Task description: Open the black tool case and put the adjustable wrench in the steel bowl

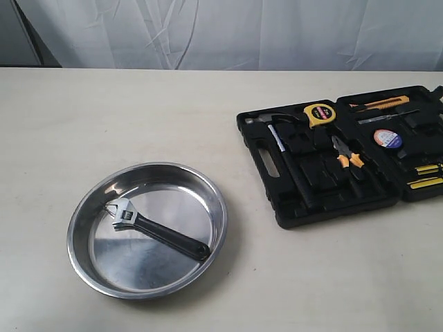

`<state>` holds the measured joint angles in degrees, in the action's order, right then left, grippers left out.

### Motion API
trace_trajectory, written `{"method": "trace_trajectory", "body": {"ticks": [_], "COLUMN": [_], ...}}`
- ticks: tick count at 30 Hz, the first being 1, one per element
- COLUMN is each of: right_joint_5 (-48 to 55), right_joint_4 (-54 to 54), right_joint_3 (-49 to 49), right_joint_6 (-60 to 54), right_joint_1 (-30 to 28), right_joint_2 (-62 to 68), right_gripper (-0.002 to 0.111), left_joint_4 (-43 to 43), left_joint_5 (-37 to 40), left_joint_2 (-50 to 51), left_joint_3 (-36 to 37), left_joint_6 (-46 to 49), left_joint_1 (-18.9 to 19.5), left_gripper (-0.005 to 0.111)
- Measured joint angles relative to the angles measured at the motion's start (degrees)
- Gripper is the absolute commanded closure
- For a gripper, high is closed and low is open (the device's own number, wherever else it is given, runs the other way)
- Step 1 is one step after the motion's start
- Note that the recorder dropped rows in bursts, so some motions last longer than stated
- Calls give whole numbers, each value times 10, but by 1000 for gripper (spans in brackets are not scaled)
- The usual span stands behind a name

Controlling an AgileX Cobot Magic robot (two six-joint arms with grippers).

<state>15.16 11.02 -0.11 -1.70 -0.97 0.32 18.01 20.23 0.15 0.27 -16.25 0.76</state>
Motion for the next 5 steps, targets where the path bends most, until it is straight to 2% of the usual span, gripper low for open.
{"method": "trace_trajectory", "body": {"ticks": [5], "right_joint_5": [0], "right_joint_4": [0], "right_joint_3": [0], "right_joint_6": [1], "right_joint_1": [0], "right_joint_2": [0], "right_gripper": [109], "left_joint_4": [0], "left_joint_5": [0], "left_joint_2": [0], "left_joint_3": [0], "left_joint_6": [0], "left_joint_1": [0], "left_gripper": [107]}}
